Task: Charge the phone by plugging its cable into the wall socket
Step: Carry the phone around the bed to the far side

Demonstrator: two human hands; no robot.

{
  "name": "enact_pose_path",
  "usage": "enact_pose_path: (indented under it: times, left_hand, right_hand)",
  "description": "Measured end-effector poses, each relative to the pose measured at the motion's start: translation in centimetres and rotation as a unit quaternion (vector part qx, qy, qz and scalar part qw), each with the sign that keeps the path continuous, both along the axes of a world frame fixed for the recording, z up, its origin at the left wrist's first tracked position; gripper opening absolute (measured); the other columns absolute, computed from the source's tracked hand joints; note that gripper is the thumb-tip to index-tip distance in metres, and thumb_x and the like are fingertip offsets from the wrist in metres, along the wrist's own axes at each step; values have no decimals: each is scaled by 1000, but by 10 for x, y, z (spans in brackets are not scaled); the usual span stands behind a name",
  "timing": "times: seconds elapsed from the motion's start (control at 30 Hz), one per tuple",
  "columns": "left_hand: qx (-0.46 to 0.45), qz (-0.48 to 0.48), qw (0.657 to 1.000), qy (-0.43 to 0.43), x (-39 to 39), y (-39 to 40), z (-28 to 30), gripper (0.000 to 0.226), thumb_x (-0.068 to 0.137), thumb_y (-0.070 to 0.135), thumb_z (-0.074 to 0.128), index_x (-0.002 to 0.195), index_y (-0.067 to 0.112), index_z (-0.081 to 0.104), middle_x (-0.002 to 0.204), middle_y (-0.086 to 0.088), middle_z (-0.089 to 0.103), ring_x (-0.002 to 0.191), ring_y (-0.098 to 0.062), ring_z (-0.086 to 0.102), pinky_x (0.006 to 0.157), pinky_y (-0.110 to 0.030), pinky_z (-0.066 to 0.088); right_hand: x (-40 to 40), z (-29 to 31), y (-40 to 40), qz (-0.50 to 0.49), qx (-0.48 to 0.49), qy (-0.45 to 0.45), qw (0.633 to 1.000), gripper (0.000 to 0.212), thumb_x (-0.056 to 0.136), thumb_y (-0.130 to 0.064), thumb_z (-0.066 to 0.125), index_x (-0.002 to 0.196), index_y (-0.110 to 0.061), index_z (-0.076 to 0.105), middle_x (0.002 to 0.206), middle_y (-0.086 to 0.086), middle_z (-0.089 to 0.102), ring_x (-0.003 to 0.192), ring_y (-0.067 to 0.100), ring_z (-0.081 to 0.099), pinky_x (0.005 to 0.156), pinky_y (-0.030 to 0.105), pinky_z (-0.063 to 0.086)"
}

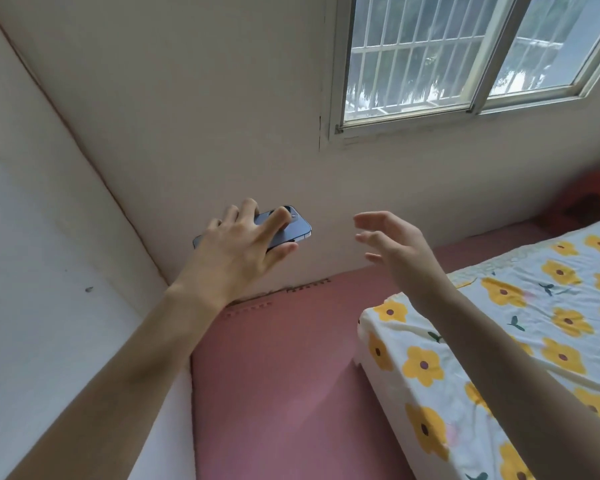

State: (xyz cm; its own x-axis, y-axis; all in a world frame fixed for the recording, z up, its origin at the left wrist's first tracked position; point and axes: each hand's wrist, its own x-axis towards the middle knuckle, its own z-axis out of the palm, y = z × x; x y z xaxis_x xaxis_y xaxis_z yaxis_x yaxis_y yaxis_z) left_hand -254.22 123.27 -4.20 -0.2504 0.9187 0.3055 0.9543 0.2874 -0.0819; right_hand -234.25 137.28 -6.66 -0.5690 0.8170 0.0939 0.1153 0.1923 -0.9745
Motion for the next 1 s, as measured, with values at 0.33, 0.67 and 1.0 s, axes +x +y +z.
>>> enact_pose_path:
  times: [0.33,0.67,1.0]
  left_hand:
    - [-11,-33,999,-41,-56,113,-9,55,91,63,32,122,22,52,107,-7,52,90,-29,53,71,-40,46]
    - [-29,-107,991,-71,-92,308,-3,55,90,65,28,122,23,46,109,-3,49,91,-26,52,75,-40,50]
    - [27,-151,979,-137,-103,464,-8,41,94,61,37,113,25,44,102,-3,49,87,-29,52,70,-39,45]
  right_hand:
    - [-43,-8,97,-73,-32,39,996,25,96,-10,54,115,-18,68,120,-4,70,113,14,66,92,35,55]
    - [-72,-13,264,-155,-40,91,983,24,92,-15,55,109,-25,69,115,-7,71,107,9,69,87,31,54]
    - [-80,-17,397,-196,-26,64,978,26,84,-31,57,107,-33,70,114,-9,72,110,9,67,96,41,55]
